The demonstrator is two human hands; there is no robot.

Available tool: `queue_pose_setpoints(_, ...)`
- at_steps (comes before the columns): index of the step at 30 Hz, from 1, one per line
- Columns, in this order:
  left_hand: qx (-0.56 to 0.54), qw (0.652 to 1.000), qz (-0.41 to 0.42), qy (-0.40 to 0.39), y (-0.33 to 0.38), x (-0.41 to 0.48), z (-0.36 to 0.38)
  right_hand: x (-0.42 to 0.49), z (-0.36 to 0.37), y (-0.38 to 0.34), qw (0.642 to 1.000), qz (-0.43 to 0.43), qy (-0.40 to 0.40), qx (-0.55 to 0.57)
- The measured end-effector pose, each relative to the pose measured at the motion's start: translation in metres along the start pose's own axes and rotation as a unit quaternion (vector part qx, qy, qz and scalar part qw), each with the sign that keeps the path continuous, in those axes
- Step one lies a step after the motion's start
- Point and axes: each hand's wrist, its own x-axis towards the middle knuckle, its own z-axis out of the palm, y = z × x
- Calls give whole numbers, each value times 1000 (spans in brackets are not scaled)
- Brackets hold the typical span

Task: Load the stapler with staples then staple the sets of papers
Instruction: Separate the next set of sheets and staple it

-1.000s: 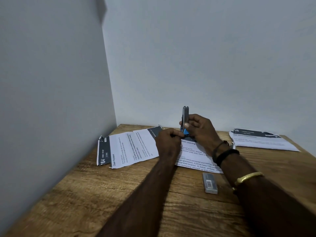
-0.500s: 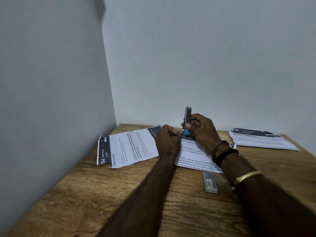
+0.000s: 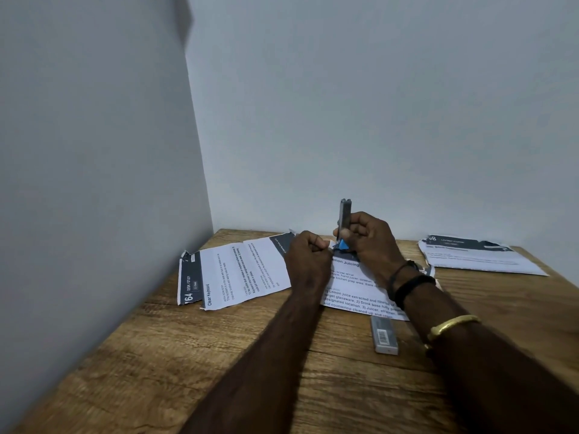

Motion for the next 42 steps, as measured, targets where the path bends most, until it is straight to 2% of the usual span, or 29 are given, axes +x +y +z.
queue_pose_setpoints(8,-23,1000,2,-20,-4,3,1,-1,0,-7,999,-3,11,43)
queue_pose_setpoints(13,-44,999,2,-15,-4,4,1,-4,-16,-19,998,-18,54,-11)
queue_pose_setpoints(15,-40,999,11,-10,-3,4,2,-10,-26,-21,999,-21,33,-36)
queue_pose_setpoints(19,-35,998,-2,-43,-2,2,3,-26,-47,-24,982,-38,-36,-182)
queue_pose_setpoints(24,-22,997,27,-74,-2,1,3,-49,-61,-29,919,-78,-182,-339)
queue_pose_setpoints(27,-10,997,23,-77,-2,0,2,-57,-62,-30,886,-82,-219,-400)
queue_pose_setpoints(32,-23,997,16,-66,-3,1,0,-62,-59,-30,857,-58,-243,-450)
queue_pose_setpoints(35,-16,997,21,-68,-3,1,1,-63,-57,-28,853,-45,-253,-455)
queue_pose_setpoints(37,-11,998,25,-65,-4,1,2,-62,-61,-31,864,-24,-268,-426)
queue_pose_setpoints(39,-13,998,20,-63,-4,1,2,-58,-70,-34,900,-22,-224,-373)
queue_pose_setpoints(42,-20,998,7,-58,-3,1,3,-49,-83,-32,938,-54,-53,-338)
